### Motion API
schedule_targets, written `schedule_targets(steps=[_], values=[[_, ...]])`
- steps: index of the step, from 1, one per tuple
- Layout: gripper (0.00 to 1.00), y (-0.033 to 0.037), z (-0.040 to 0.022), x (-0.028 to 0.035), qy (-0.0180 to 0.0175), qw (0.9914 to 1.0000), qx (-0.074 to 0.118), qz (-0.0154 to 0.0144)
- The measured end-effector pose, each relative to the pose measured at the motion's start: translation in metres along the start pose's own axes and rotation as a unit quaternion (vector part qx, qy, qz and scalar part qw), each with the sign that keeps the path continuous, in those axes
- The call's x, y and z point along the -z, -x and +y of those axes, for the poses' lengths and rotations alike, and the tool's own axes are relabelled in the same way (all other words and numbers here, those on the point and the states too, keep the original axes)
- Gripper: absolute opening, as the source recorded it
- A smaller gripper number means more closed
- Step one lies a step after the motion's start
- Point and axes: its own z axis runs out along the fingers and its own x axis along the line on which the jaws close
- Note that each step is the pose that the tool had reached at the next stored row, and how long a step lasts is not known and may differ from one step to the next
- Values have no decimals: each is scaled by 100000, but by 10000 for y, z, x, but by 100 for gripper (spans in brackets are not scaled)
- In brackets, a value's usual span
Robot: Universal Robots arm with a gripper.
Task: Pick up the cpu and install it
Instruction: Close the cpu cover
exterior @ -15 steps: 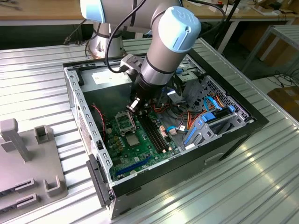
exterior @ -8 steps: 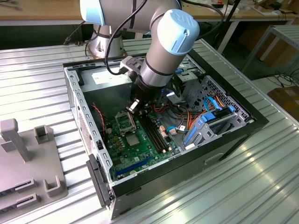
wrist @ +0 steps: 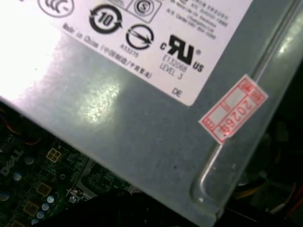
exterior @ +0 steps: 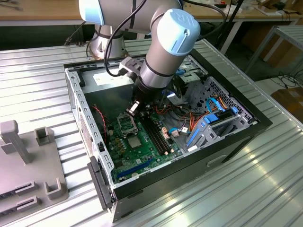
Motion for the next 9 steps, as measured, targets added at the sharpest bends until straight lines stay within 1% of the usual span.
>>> schedule_targets(steps=[9], values=[[11, -7, 14, 52, 25, 99998, 662, 114]])
